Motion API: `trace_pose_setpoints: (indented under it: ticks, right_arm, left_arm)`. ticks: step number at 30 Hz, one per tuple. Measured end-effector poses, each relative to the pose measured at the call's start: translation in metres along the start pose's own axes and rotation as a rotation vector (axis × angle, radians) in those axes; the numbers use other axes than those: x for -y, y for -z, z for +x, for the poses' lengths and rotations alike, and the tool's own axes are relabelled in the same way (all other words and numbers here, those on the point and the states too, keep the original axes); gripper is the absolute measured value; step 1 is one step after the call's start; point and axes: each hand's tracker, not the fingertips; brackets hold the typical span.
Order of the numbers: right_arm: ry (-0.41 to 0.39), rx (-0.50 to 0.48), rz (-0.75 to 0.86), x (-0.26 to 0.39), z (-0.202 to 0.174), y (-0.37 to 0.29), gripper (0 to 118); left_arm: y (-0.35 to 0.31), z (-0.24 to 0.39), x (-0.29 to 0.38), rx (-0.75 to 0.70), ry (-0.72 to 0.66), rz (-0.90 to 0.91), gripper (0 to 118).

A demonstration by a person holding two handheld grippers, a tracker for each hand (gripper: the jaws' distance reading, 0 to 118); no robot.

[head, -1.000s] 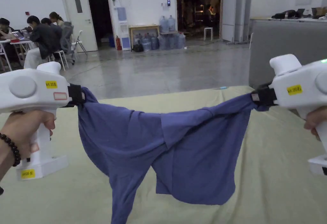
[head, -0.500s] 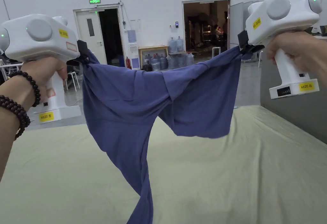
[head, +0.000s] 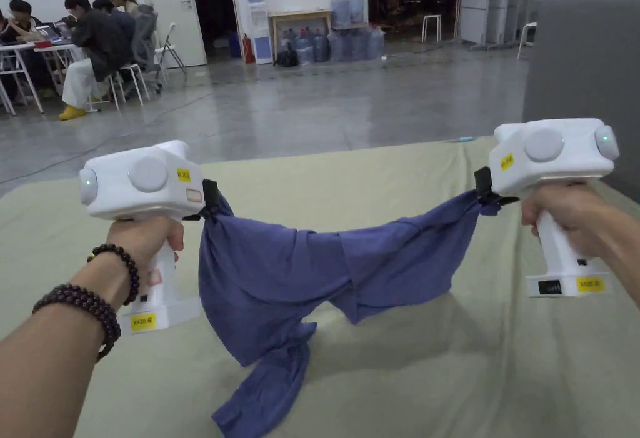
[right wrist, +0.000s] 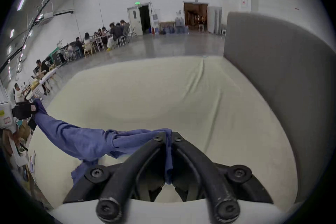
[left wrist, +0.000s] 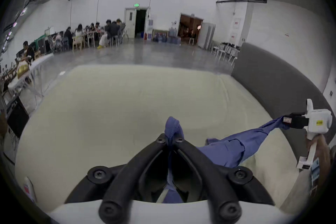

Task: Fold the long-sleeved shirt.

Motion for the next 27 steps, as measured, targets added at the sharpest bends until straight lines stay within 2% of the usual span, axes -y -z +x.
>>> trace_pose_setpoints:
  ticks: [3, 4, 7, 10, 12, 17, 20, 27]
  right_arm:
    - [-0.014, -0.019, -0.015, 0.028, 0.005, -0.006, 1]
    - [-0.025, -0.053, 0.017, 0.040, 0.006, -0.017, 1]
    - [-0.106, -0.059, 0.031, 0.081, 0.006, -0.055, 1]
    - [-0.185, -0.124, -0.009, 0.140, 0.008, -0.096, 1]
    - [-0.195, -0.152, -0.056, 0.184, 0.009, -0.117, 1]
    - [-0.310, -0.150, -0.218, 0.290, 0.011, -0.145, 1]
    - [-0.304, -0.180, -0.332, 0.338, 0.019, -0.145, 1]
    - [-0.296, -0.160, -0.370, 0.369, 0.020, -0.138, 2]
  left_arm:
    - [-0.011, -0.004, 0.024, 0.012, 0.004, 0.002, 0]
    - [-0.023, -0.006, 0.035, 0.019, -0.001, 0.027, 0]
    - [-0.062, -0.014, 0.069, 0.081, -0.022, 0.060, 0]
    - [-0.097, -0.018, 0.119, 0.077, 0.016, 0.014, 0]
    - [-0.120, -0.018, 0.159, 0.059, 0.016, -0.015, 0]
    - [-0.168, -0.020, 0.271, 0.042, 0.015, -0.148, 0]
    - [-0.180, -0.021, 0.322, 0.045, 0.035, -0.241, 0]
    - [-0.173, -0.036, 0.357, 0.061, 0.026, -0.295, 0]
